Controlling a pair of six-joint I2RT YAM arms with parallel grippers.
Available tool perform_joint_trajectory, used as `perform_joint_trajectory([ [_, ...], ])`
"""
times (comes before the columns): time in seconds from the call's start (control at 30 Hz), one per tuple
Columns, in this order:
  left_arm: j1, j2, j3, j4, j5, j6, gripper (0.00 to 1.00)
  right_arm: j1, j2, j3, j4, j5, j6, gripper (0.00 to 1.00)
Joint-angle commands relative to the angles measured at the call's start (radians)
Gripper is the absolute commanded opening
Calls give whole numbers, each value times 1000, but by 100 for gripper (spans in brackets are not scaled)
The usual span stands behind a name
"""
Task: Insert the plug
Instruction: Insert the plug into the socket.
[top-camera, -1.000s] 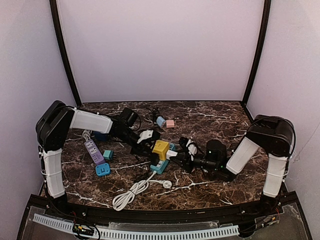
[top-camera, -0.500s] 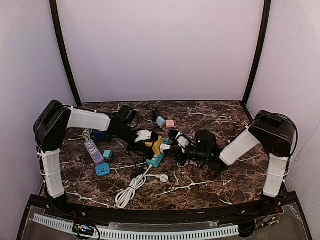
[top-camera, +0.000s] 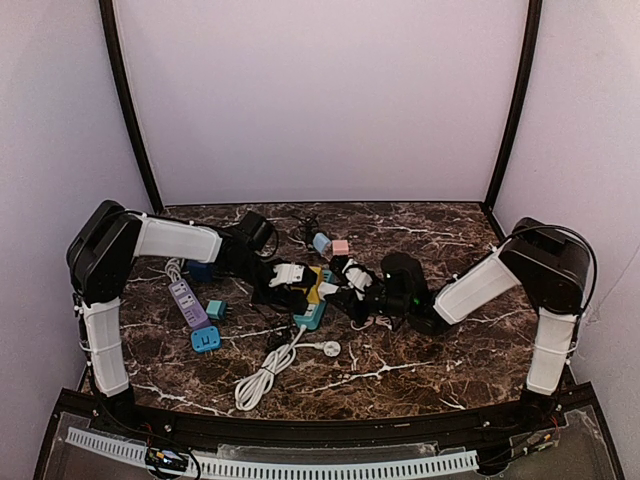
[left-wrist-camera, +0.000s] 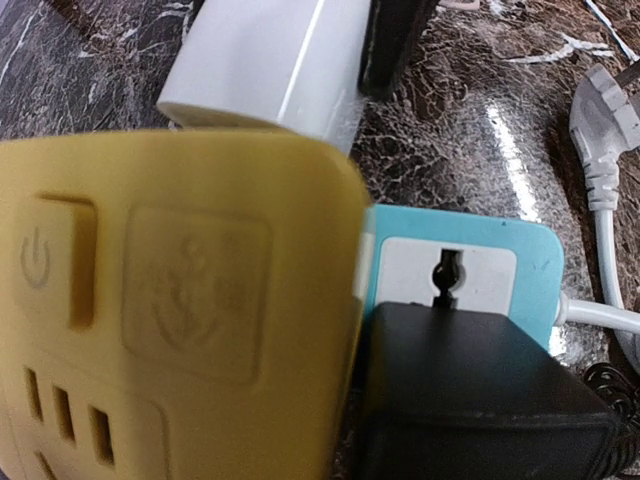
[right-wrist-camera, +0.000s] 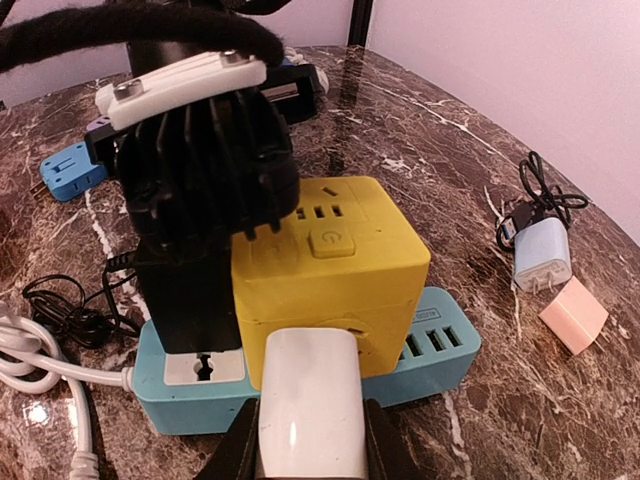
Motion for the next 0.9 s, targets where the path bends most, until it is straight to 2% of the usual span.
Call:
perform_joint_trajectory([
  [0.0,-164,-17,36,20,351,54,17,31,53,24,-74,-132,-60,0],
  [0.27,-166,-27,43,20,335,100,17,30,119,168,-323,-50,-43,0],
  [0.33,-166,-33,45,21,331,107,17,30,105,148,-321,-53,-38,0],
  [0.57,-167,-51,34,-17,287,138,17,30,51,71,-267,-44,-14,12],
  [0.77,-158,-79,9,-96,213,175,17,25,11,23,-238,-19,-7,32],
  [0.87,-150,-101,-4,-127,180,194,18,16,-2,7,-237,-36,-11,47],
])
